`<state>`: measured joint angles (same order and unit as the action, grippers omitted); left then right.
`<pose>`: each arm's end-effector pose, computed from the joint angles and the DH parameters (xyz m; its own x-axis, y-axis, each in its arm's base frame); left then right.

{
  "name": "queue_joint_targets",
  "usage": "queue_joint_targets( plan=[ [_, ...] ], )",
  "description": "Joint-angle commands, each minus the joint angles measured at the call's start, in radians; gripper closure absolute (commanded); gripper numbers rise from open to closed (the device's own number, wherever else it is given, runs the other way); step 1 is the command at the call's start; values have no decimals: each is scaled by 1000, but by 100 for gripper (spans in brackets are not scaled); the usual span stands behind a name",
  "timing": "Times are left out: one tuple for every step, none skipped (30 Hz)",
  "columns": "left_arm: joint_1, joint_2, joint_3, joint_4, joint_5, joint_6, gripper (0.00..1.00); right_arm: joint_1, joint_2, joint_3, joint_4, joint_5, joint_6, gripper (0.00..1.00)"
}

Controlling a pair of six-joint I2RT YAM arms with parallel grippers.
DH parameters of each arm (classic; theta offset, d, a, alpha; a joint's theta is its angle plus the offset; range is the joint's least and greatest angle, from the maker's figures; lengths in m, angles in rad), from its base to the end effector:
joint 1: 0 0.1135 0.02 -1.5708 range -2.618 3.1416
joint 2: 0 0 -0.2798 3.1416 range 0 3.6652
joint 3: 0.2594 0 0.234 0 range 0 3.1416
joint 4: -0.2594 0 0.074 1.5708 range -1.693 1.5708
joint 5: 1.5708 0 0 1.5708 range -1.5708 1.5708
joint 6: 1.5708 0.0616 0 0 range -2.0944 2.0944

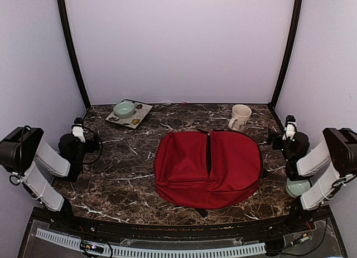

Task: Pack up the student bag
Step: Reset both arms

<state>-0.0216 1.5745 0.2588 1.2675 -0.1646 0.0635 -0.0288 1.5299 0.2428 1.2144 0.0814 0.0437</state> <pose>0.2710 0.0042 0.1831 -0.0571 0.0639 -0.9963 -0.1390 0.9877 0.0713 0.2643 -0.0126 0.1829 -0.0677 0.0455 -0.9967 0.1128 0.9929 0.0377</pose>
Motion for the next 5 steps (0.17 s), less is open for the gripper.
queue_joint_targets(
  plan=[
    [3,-3,-10,36,9,-8,2,-2,3,-4,45,-7,8,0],
    [4,-3,-10,37,9,-8,1,-2,3,-6,45,-7,8,0],
    [4,-3,-10,37,9,-8,2,-2,3,-5,45,-7,8,0],
    [4,-3,-10,37,9,-8,1,-2,3,-6,46,-6,9,0],
    [4,-3,-10,36,9,-8,1,-1,2,-6,47,-6,9,0]
  ],
)
